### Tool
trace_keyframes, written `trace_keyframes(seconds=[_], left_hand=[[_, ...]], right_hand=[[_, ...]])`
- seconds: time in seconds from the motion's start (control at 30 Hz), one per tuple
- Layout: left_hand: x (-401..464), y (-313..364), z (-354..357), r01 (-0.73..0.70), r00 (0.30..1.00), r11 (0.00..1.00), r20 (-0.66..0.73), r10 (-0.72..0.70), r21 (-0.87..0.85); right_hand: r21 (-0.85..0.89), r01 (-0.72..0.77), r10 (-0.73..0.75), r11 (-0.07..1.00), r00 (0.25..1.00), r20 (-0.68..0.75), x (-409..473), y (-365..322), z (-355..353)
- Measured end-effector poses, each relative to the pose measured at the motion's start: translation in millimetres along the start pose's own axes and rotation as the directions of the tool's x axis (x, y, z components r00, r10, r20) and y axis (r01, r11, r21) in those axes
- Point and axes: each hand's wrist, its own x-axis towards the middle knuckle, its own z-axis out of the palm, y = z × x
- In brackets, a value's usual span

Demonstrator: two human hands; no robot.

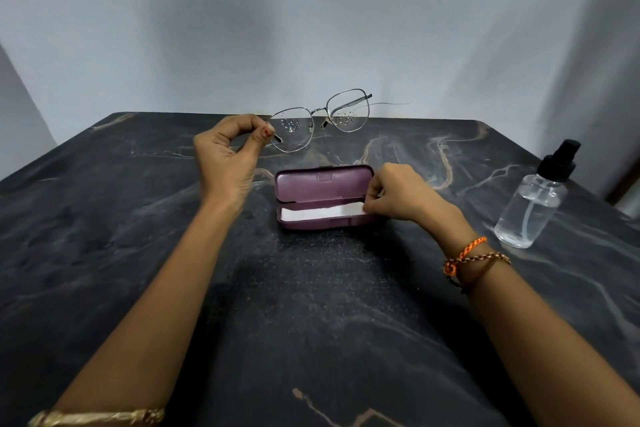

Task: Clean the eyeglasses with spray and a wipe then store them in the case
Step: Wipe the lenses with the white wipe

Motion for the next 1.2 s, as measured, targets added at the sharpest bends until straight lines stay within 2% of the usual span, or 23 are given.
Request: trace_keyframes(seconds=[0.33, 0.4, 0.47, 0.53, 0.63, 0.7, 0.73, 0.83, 0.9, 1.07, 1.2], left_hand=[[-2.1, 1.9, 1.1, 0.014, 1.0, 1.0, -0.006, -0.014, -0.008], [-2.4, 2.1, 1.2, 0.016, 1.0, 1.0, -0.009, -0.016, -0.006], [-2.5, 2.1, 1.5, 0.019, 1.0, 1.0, -0.015, -0.019, -0.002], [-2.0, 2.0, 1.7, 0.021, 1.0, 1.0, -0.02, -0.021, -0.007], [-1.6, 1.8, 0.7, 0.027, 1.0, 1.0, -0.015, -0.027, -0.012], [-1.6, 2.3, -0.1, 0.02, 1.0, 1.0, -0.013, -0.02, -0.014], [-1.5, 2.5, -0.3, 0.016, 1.0, 1.0, -0.017, -0.016, -0.02], [-1.6, 2.5, -0.1, 0.007, 1.0, 0.999, -0.025, -0.008, -0.038], [-2.3, 1.9, 0.3, -0.004, 1.0, 1.0, -0.02, 0.003, -0.027], [-5.2, 2.7, 4.8, -0.006, 1.0, 0.999, -0.011, 0.006, -0.034], [-11.0, 2.8, 14.5, -0.018, 1.0, 0.999, -0.025, 0.017, -0.035]], right_hand=[[0.332, 0.031, -0.015, 0.943, 0.999, -0.05, -1.1, -1.7, -2.7], [0.452, 0.027, 0.003, 0.891, 0.998, -0.065, 0.3, -1.6, -0.7], [0.57, 0.004, 0.007, 0.822, 1.0, -0.016, 0.8, -1.4, 1.6], [0.62, -0.038, 0.003, 0.783, 0.998, 0.058, 0.7, -2.8, 3.4], [0.711, -0.098, 0.063, 0.696, 0.995, 0.076, 0.5, -6.0, 4.5], [0.811, -0.145, 0.133, 0.567, 0.988, 0.084, -0.5, -9.1, -0.6], [0.872, -0.185, 0.177, 0.454, 0.977, 0.115, -0.5, -9.2, -2.8], [0.96, -0.276, 0.219, -0.039, 0.935, 0.278, -2.3, -7.9, -11.2], [0.932, -0.261, 0.21, -0.253, 0.925, 0.316, -1.7, -3.7, -15.0], [0.872, -0.182, 0.227, -0.455, 0.923, 0.311, -4.1, -0.6, -21.9], [0.811, -0.056, 0.237, -0.582, 0.943, 0.235, -4.2, -1.2, -24.6]])
